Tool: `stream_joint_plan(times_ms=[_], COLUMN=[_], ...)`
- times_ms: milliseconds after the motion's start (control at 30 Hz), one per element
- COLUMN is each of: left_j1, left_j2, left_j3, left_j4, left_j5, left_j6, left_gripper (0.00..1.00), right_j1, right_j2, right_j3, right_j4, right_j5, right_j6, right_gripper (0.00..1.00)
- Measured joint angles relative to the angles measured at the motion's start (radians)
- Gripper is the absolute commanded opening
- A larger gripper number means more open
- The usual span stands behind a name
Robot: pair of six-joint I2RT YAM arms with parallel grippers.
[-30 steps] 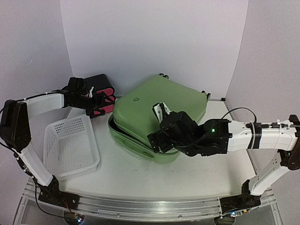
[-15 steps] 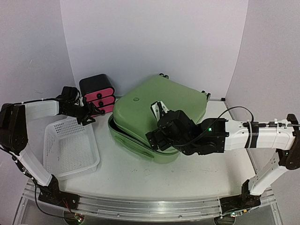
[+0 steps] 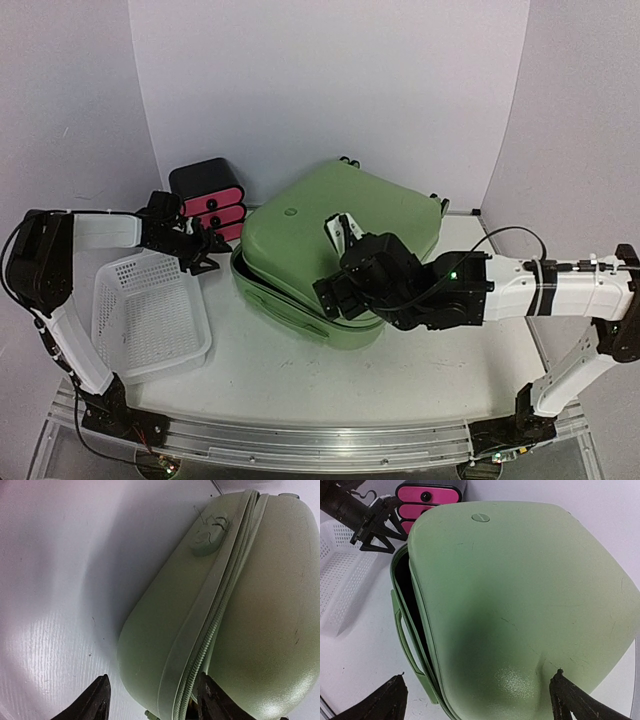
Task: Open, take out, and arrange the luggage
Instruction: Unzip the zipper of the luggage.
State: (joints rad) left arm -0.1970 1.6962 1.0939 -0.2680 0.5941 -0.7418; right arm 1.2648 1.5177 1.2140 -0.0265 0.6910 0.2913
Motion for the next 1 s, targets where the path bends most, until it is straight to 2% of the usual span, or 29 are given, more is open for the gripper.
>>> stream_joint_plan(times_ms=[300,600,1000], left_j1=[-0.075,-0.201,-0.362], left_j2=[-0.013,-0.137,-0.193], left_j3=[-0.055,-0.103,-0.120], left_j4=[-0.003,-0.028,-0.027], left_j5=[0.049,0.023,0.003], left_j6=[-0.031,-0.087,-0.142], left_gripper=[0.58,0.57,0.57], right_j1=[0.000,-0.001,-0.001], right_j2=[-0.041,-0.043,-0.087], right_j3=[-0.013,-0.019,-0.063], right_j4=[0.011,0.029,0.042], right_j5=[0.010,0.014,0.014], right_j6=[-0.010,-0.009,0.018], right_gripper=[0.98,0.98,0.98])
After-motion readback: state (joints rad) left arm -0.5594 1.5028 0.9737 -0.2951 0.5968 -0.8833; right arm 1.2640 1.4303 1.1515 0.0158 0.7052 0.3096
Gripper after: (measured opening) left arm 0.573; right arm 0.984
